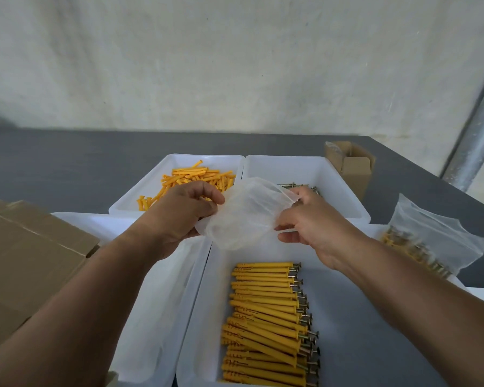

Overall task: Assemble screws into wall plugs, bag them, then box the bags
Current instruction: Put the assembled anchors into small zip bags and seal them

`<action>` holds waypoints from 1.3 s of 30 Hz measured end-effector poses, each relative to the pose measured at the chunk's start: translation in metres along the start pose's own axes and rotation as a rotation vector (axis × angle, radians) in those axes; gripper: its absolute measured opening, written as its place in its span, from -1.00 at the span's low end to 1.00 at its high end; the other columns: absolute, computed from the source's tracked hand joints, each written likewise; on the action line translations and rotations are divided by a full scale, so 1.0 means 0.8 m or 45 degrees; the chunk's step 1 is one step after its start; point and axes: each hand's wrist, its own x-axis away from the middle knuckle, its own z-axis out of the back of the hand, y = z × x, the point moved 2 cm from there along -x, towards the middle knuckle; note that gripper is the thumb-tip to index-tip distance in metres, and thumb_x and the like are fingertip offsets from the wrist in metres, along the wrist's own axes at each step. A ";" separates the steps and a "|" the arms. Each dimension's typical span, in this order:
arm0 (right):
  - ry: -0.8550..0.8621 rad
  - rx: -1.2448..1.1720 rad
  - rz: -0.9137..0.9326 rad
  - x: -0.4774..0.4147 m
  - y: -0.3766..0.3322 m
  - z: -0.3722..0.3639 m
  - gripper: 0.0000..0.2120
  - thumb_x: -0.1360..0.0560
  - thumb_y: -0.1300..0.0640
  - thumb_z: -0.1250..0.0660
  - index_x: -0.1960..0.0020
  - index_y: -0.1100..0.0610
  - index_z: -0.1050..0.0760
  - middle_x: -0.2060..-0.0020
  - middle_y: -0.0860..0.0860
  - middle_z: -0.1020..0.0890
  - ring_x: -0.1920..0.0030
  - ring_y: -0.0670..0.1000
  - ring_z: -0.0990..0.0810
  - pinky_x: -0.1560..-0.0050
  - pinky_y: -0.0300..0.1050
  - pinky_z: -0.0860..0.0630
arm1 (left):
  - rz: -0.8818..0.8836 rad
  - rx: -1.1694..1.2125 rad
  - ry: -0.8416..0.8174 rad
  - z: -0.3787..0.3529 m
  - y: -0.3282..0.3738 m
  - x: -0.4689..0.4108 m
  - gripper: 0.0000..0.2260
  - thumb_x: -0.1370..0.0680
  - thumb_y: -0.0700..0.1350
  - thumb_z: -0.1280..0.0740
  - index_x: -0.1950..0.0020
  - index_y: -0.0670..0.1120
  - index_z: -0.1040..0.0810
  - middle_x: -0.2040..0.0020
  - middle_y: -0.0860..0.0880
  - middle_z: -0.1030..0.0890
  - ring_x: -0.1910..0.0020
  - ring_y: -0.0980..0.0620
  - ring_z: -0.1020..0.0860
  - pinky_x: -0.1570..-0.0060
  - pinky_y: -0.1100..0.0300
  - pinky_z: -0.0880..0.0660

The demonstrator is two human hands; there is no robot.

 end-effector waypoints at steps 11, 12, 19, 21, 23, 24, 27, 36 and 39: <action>0.168 0.426 0.265 -0.003 -0.002 0.010 -0.90 -0.46 -0.09 -0.38 0.14 -0.08 -0.56 0.25 -0.15 -0.58 0.19 -0.08 -0.54 0.07 -0.01 -0.54 | -0.109 -0.196 -0.156 -0.006 -0.004 0.002 -0.68 -0.53 -0.47 -0.18 0.08 -0.12 -0.62 0.22 -0.07 -0.46 0.18 -0.06 -0.40 0.03 -0.02 -0.40; 0.168 0.438 0.270 -0.003 -0.001 0.010 -0.89 -0.46 -0.10 -0.38 0.14 -0.08 -0.56 0.25 -0.14 -0.58 0.21 -0.09 -0.54 0.11 -0.04 -0.52 | -0.137 -0.224 -0.160 -0.006 -0.004 0.002 -0.67 -0.52 -0.47 -0.18 0.09 -0.10 -0.62 0.22 -0.07 -0.46 0.19 -0.05 -0.40 0.05 0.00 -0.41; 0.115 0.449 0.320 -0.001 -0.006 0.010 -0.86 -0.43 0.04 -0.48 0.15 0.05 -0.53 0.31 -0.09 -0.56 0.30 -0.08 -0.50 0.24 -0.10 -0.43 | -0.268 -0.432 -0.025 -0.001 -0.009 -0.003 -0.69 -0.51 -0.42 -0.28 0.17 -0.01 -0.60 0.27 0.01 -0.52 0.39 0.23 -0.46 0.40 0.40 -0.39; 0.085 0.479 0.337 0.002 -0.008 0.011 -0.83 -0.42 0.12 -0.49 0.19 0.07 -0.48 0.33 -0.06 -0.54 0.32 -0.06 -0.48 0.22 -0.05 -0.45 | -0.254 -0.417 0.092 0.002 -0.010 -0.006 -0.71 -0.49 -0.42 -0.31 0.19 -0.03 -0.59 0.31 0.00 -0.56 0.42 0.21 -0.49 0.42 0.37 -0.40; 0.058 0.502 0.340 0.003 -0.010 0.010 -0.77 -0.41 0.16 -0.50 0.24 0.09 -0.44 0.35 -0.04 -0.51 0.33 -0.05 -0.47 0.21 -0.03 -0.47 | -0.225 -0.366 0.226 0.008 -0.011 -0.010 -0.73 -0.48 -0.42 -0.31 0.20 -0.05 -0.60 0.33 -0.03 -0.58 0.39 0.10 -0.51 0.37 0.28 -0.42; 0.039 0.509 0.333 0.004 -0.010 0.009 -0.76 -0.40 0.16 -0.51 0.25 0.09 -0.43 0.35 -0.03 -0.51 0.32 -0.04 -0.47 0.21 -0.03 -0.47 | -0.213 -0.338 0.294 0.011 -0.011 -0.011 -0.74 -0.47 -0.42 -0.31 0.20 -0.06 -0.60 0.33 -0.05 -0.59 0.36 0.06 -0.51 0.35 0.28 -0.43; -0.061 0.497 0.286 0.007 -0.011 0.003 -0.74 -0.39 0.15 -0.52 0.23 0.09 -0.42 0.34 -0.01 -0.51 0.32 -0.04 -0.47 0.24 -0.06 -0.48 | -0.200 -0.271 0.419 0.017 -0.011 -0.012 -0.73 -0.47 -0.43 -0.30 0.21 -0.06 -0.59 0.32 -0.09 -0.59 0.30 0.01 -0.53 0.27 0.26 -0.44; -0.162 0.054 0.118 0.012 -0.012 0.001 -0.73 -0.54 0.01 -0.37 0.16 0.23 -0.57 0.36 0.00 -0.62 0.35 -0.07 -0.58 0.25 -0.20 -0.59 | -0.325 -0.441 0.273 0.004 -0.006 -0.004 -0.75 -0.51 -0.36 -0.34 0.18 0.00 -0.61 0.28 0.02 -0.59 0.36 0.20 -0.49 0.39 0.44 -0.40; -0.162 -0.253 0.045 0.010 -0.015 0.002 -0.88 -0.51 0.25 -0.40 0.10 0.34 -0.57 0.20 0.18 -0.63 0.21 0.05 -0.64 0.12 -0.13 -0.66 | -0.356 -0.474 0.223 -0.001 -0.005 -0.003 -0.74 -0.51 -0.36 -0.34 0.19 0.01 -0.61 0.29 0.03 -0.60 0.39 0.27 -0.48 0.36 0.44 -0.40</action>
